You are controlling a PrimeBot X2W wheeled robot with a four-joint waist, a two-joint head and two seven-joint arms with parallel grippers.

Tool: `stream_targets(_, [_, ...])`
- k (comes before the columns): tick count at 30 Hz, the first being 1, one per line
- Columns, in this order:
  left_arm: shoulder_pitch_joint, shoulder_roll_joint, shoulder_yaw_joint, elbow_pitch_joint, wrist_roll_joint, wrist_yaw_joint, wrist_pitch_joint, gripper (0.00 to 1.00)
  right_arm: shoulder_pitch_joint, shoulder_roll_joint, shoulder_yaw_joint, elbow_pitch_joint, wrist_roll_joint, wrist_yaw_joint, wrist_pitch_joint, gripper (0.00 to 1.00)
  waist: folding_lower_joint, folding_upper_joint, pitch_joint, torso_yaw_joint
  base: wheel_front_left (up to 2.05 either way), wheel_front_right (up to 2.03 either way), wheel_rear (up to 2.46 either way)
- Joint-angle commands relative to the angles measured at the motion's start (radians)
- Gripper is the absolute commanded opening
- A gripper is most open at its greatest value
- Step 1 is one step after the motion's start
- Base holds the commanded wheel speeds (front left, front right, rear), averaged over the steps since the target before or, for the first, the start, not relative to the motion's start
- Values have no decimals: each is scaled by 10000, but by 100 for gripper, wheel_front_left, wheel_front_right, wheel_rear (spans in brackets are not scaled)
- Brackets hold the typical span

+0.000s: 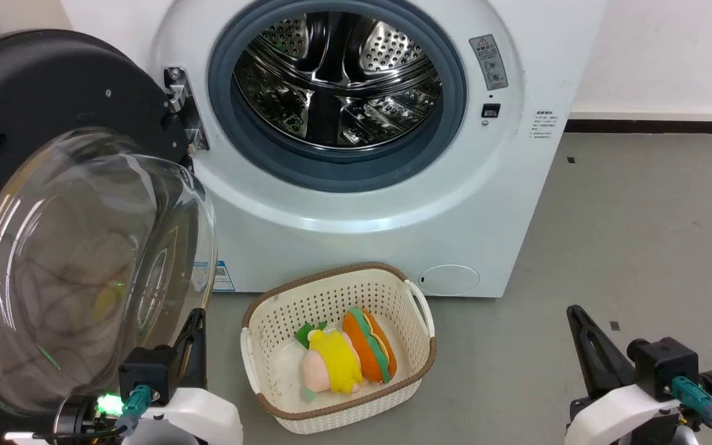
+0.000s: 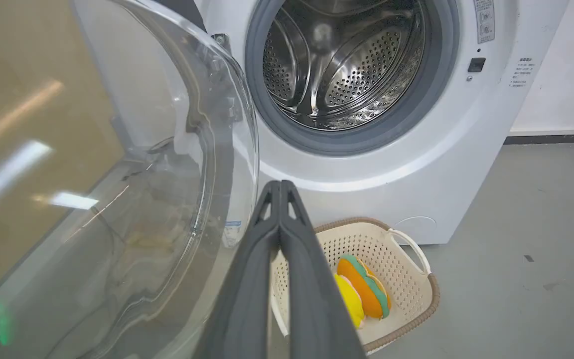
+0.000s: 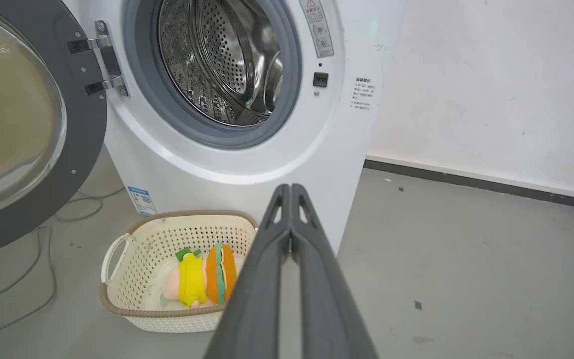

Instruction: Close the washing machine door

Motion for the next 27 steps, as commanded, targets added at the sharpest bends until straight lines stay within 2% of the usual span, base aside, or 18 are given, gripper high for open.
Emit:
stream_targets(1, [-148, 12, 22, -41, 28, -43, 3, 0, -112, 24, 5, -49, -76, 8, 5, 0, 0, -1, 0, 0, 0, 0, 0])
stream_targets(27, [-148, 12, 22, -41, 28, -43, 3, 0, -112, 24, 5, -49, -76, 8, 5, 0, 0, -1, 0, 0, 0, 0, 0])
